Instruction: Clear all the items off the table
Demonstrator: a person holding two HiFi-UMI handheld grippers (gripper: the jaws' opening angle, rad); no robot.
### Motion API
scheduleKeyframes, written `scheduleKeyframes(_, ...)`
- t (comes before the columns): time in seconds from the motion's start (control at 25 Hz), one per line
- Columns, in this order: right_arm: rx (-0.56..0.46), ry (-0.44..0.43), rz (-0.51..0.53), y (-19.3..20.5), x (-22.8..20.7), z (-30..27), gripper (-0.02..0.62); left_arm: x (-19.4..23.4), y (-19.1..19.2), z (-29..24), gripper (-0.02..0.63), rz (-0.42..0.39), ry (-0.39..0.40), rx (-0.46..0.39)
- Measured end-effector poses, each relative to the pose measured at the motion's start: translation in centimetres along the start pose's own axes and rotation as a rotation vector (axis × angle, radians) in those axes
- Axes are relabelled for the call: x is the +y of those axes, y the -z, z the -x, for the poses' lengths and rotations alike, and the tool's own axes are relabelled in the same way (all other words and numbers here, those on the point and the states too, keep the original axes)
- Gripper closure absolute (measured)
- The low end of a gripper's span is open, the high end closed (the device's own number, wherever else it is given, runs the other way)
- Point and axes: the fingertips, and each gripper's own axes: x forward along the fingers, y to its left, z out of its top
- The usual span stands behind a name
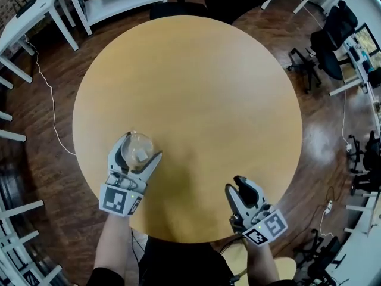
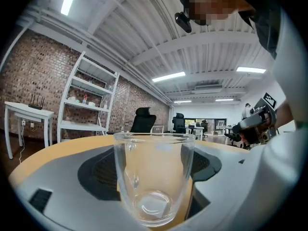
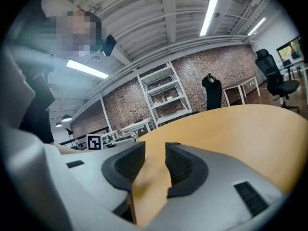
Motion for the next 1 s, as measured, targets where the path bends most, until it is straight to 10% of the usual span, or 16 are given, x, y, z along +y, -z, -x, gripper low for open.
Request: scheduleKeyframes(1.0,0.03,0.0,-0.087,2.0,-2.0,-2.4,0.469,-0.4,4.8,-0.6,0.206,-0.096,0.092,0.082)
